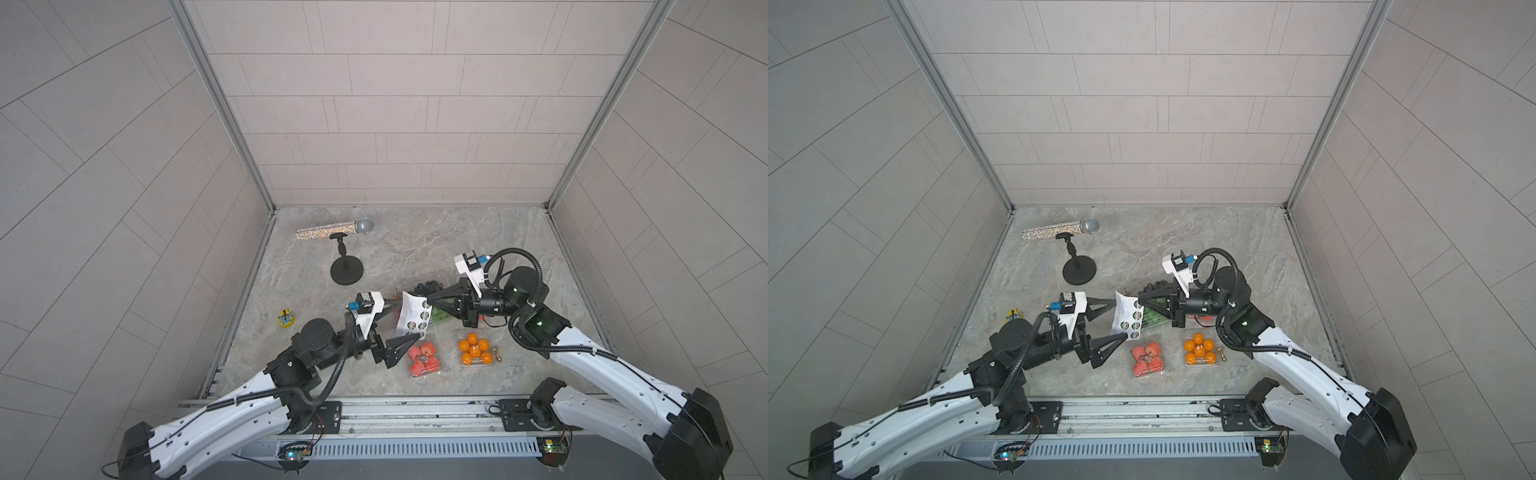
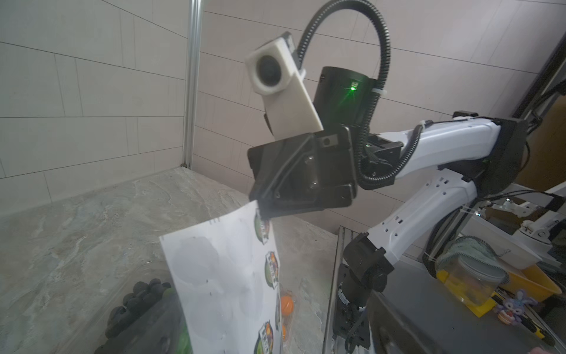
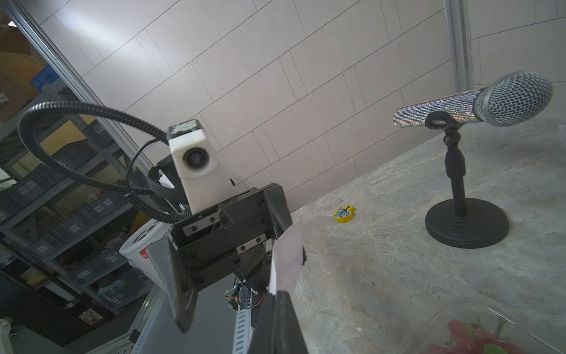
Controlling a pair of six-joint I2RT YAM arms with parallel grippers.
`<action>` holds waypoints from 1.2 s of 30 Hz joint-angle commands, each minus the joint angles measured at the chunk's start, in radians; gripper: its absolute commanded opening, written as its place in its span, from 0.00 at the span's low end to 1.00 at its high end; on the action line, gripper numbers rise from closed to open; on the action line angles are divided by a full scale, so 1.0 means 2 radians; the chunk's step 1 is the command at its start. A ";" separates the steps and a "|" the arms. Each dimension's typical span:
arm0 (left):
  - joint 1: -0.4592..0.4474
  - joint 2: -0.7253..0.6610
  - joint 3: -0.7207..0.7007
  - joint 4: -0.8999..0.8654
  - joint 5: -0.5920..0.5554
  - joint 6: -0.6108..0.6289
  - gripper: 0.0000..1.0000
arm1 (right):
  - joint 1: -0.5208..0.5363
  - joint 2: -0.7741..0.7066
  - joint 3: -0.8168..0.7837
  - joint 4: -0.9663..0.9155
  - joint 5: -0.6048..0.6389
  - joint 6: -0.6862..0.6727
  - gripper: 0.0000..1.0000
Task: Label fruit boxes
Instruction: Pick up the label sticker from the center of the board.
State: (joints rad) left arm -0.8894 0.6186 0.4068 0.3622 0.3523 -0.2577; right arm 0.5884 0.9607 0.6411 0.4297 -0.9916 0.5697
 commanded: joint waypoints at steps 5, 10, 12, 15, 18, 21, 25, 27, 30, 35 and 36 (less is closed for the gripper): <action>0.059 -0.014 -0.017 0.072 0.063 -0.049 1.00 | 0.002 -0.009 -0.005 0.009 -0.012 -0.018 0.00; 0.059 0.029 -0.018 0.133 0.123 -0.064 0.94 | 0.010 0.003 -0.002 0.029 -0.029 -0.010 0.00; 0.059 0.037 -0.017 0.155 0.150 -0.078 0.86 | 0.011 -0.001 -0.004 0.032 -0.027 -0.009 0.00; 0.059 0.037 -0.021 0.163 0.155 -0.082 0.81 | 0.012 -0.003 -0.007 0.037 -0.027 -0.008 0.00; 0.059 0.037 -0.022 0.145 0.141 -0.067 0.79 | 0.013 -0.002 -0.008 0.044 -0.031 -0.005 0.00; 0.059 0.041 -0.029 0.167 0.156 -0.074 0.77 | 0.016 0.000 -0.007 0.066 -0.038 0.006 0.00; 0.059 0.050 -0.025 0.176 0.171 -0.084 0.60 | 0.017 0.006 -0.007 0.065 -0.039 0.006 0.00; 0.059 0.052 -0.023 0.175 0.169 -0.086 0.44 | 0.018 0.007 -0.007 0.066 -0.040 0.005 0.00; 0.059 0.050 -0.024 0.172 0.167 -0.084 0.39 | 0.020 0.009 -0.007 0.061 -0.039 0.000 0.00; 0.059 0.060 -0.022 0.175 0.165 -0.083 0.33 | 0.027 0.014 -0.007 0.053 -0.043 -0.009 0.00; 0.059 0.063 -0.022 0.178 0.166 -0.085 0.33 | 0.029 0.014 -0.007 0.050 -0.043 -0.011 0.00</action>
State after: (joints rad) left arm -0.7765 0.7357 0.3584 0.6655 0.6632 -0.4294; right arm 0.6338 0.9905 0.6315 0.5186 -1.0527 0.5713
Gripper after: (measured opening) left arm 0.336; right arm 0.048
